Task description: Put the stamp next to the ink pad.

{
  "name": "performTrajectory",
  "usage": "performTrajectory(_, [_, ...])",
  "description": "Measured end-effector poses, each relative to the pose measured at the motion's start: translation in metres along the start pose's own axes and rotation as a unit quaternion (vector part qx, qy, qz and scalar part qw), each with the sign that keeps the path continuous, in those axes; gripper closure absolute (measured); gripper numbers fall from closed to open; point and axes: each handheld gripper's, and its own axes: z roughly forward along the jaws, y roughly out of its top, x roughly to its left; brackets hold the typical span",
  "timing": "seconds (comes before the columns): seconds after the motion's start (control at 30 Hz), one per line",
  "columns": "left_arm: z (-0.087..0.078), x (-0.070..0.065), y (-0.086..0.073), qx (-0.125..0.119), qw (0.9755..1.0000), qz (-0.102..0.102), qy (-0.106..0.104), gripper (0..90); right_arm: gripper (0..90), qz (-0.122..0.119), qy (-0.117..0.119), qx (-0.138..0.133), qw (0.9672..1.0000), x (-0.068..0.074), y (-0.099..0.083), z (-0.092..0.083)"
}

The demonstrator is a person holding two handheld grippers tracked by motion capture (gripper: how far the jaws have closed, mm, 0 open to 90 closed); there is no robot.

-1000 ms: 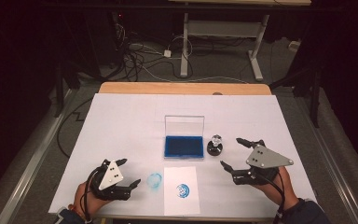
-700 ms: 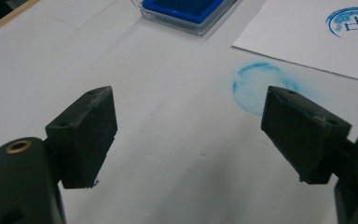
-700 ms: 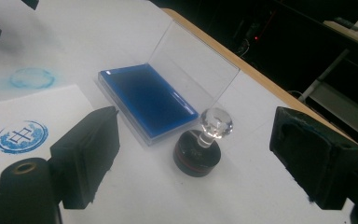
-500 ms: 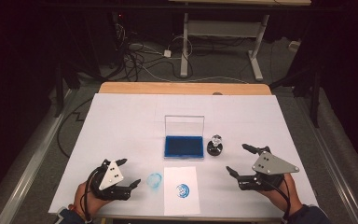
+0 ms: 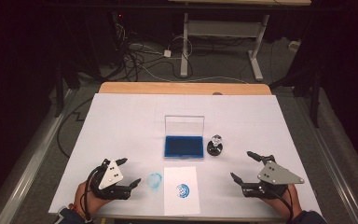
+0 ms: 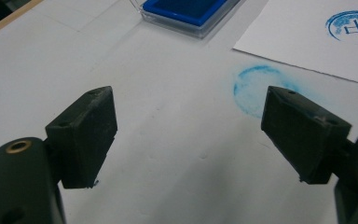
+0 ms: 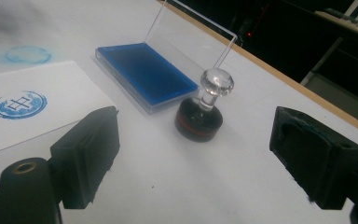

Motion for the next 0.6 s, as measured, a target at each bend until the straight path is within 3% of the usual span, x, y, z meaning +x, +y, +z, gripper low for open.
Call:
performTrajectory(0.2, [0.001,0.000,0.000,0.000,1.0000,0.000,-0.001,17.7,15.7,-0.005,-0.005,0.011,0.9999,0.007,-0.014,-0.003])
performTrajectory(0.4, [-0.001,-0.003,-0.001,0.003,1.0000,0.002,0.000,17.7,15.7,0.000,0.013,0.009,0.9999,0.008,-0.014,0.000])
performTrajectory(0.6, [-0.002,-0.006,-0.001,0.007,1.0000,0.006,-0.001,17.7,15.9,-0.003,0.014,0.004,0.9999,0.008,-0.011,0.000])
